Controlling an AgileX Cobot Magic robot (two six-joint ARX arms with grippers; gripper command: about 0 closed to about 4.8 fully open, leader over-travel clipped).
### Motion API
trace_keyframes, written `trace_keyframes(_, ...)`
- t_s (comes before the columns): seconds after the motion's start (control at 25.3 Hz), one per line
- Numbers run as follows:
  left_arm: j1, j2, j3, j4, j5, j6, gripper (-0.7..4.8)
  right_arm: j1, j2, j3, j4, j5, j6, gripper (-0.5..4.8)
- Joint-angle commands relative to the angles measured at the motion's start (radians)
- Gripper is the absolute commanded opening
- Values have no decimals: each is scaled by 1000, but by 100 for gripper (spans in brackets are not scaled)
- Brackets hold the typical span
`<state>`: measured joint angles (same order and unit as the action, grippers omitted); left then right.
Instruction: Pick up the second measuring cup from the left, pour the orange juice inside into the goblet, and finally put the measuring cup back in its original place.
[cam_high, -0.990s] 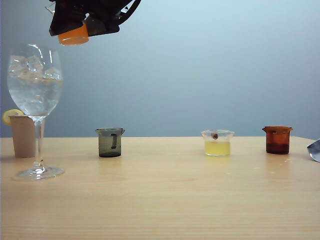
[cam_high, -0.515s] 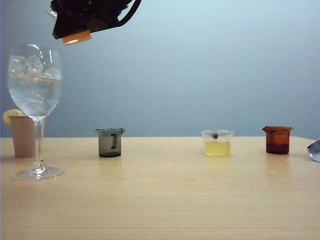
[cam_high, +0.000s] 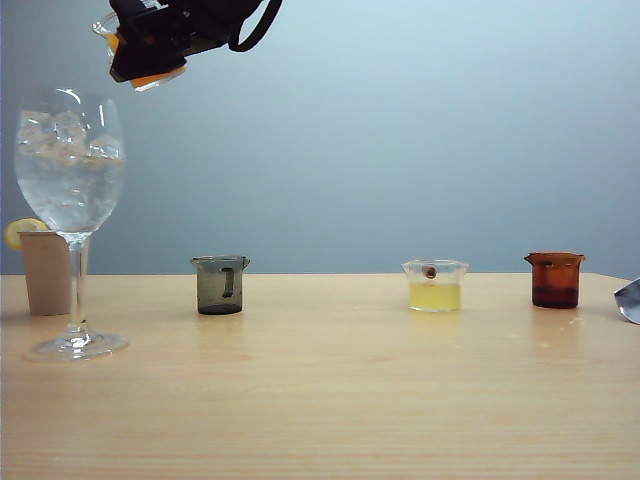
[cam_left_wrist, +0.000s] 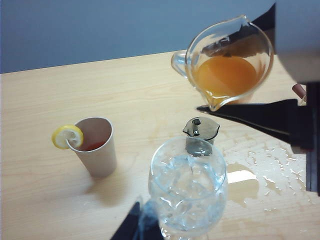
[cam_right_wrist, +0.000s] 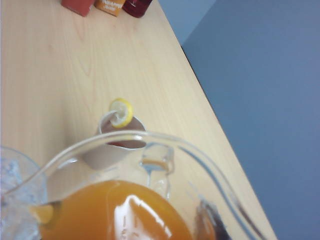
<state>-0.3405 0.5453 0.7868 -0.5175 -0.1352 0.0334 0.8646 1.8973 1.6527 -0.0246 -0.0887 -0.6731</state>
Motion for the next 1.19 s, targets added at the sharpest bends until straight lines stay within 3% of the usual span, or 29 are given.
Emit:
trace_keyframes(0.04, 1, 0, 5, 8, 0, 4, -3, 3, -8, 10, 31, 9, -53, 106)
trace_keyframes(0.59, 1, 0, 5, 8, 0, 4, -3, 29, 6, 10, 150, 65, -119, 108)
trace_keyframes(1.19, 1, 0, 5, 8, 0, 4, -3, 35, 9, 9, 156, 69, -248, 108)
